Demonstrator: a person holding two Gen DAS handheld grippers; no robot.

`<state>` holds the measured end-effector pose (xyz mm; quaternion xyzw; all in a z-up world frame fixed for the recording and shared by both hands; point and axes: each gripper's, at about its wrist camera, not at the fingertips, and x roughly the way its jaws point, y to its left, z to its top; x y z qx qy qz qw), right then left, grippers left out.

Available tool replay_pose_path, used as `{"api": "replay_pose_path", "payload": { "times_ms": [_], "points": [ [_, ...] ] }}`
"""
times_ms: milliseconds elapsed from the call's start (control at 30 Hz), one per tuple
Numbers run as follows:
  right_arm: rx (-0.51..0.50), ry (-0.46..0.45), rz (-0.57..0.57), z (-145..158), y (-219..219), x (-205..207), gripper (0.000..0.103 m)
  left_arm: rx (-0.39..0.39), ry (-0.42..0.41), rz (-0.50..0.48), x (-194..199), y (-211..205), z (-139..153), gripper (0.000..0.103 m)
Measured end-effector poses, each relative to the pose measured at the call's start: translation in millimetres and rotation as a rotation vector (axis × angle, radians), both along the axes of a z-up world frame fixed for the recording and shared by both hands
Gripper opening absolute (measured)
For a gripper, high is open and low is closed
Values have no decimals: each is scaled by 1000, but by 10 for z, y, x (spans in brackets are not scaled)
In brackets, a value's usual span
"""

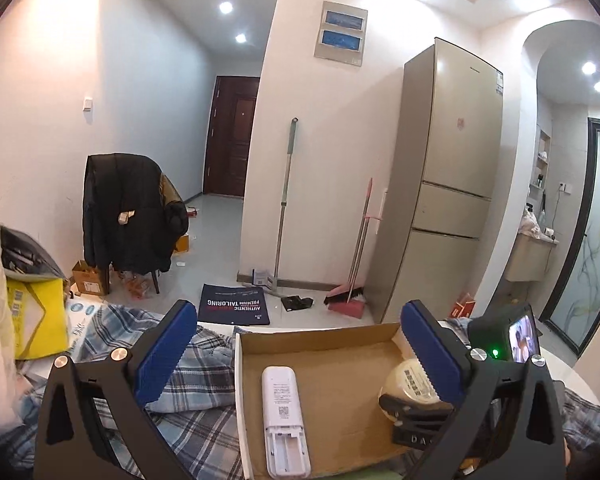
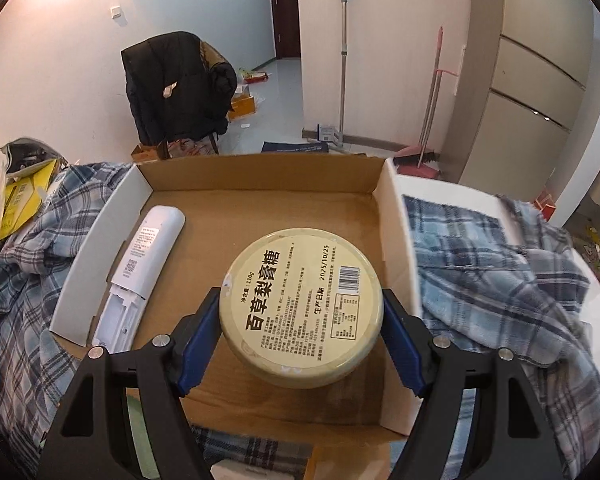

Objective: Organize rigid objects
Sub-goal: 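Place the cream tin in the box and open the right tool, then grasp the orange plastic container with the right tool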

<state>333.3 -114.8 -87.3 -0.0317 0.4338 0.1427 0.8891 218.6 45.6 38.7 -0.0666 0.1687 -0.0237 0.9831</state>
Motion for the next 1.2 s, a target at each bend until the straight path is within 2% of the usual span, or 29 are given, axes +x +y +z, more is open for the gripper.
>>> {"api": "replay_pose_path", "payload": {
  "times_ms": [67,133,200,333,533,733,833,1000,1200],
  "points": [
    [18,-26,7,135,-35,-60,76,18,4,-19,-93,-16,111,103],
    [43,-78,15,261,-71,-121,103,36,-17,7,-212,-12,233,103],
    [54,-119,7,301,-71,-147,103,1,-35,16,-298,27,314,103],
    [17,-126,-15,354,-67,-190,103,-82,-39,13,-486,144,434,103],
    [45,-219,-2,807,-243,-632,103,-71,-102,18,-874,175,593,103],
    [110,-281,7,1069,-376,-1104,103,-36,-69,27,-1055,35,510,103],
    [128,-298,-4,1086,-429,-1238,103,-30,-54,33,-1120,-10,392,103],
    [143,-310,-36,960,-468,-1303,103,-94,-67,29,-1225,34,203,103],
    [129,-318,-93,710,-553,-1270,103,-71,-57,31,-1176,-6,-116,103]
  ]
}}
